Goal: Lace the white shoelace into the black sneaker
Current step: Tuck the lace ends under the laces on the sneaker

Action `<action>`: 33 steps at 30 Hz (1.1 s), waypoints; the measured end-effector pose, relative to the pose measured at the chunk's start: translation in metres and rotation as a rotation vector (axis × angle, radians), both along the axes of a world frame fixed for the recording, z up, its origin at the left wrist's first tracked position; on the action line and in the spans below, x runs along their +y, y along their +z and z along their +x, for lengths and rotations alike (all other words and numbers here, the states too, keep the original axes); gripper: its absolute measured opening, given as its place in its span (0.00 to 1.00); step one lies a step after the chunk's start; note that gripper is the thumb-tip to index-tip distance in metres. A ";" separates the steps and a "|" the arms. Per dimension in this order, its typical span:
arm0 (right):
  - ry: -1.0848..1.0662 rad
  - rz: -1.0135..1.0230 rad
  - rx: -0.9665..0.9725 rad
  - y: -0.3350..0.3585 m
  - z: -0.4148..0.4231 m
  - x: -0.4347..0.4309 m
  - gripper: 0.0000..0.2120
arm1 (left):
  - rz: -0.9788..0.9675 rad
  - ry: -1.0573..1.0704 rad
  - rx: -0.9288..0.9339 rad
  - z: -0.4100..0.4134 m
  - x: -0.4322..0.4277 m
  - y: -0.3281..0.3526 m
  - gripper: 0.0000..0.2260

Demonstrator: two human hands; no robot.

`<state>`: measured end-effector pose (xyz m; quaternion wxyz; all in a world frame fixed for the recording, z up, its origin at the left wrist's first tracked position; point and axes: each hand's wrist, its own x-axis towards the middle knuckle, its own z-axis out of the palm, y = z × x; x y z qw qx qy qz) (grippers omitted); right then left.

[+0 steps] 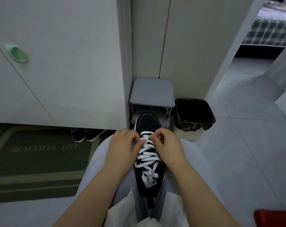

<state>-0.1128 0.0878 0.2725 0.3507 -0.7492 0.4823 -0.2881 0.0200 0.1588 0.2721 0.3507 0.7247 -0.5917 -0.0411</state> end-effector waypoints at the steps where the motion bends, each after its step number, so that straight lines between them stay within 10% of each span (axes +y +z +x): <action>1: 0.006 -0.017 0.012 0.000 0.000 0.000 0.06 | 0.013 -0.004 -0.043 0.000 -0.001 -0.002 0.09; 27: 0.033 -0.064 0.081 0.006 -0.016 0.017 0.05 | 0.028 0.046 0.002 0.000 0.008 0.000 0.04; 33: 0.067 -0.043 0.124 0.007 -0.023 0.024 0.06 | 0.034 -0.082 -0.058 0.004 0.015 -0.002 0.16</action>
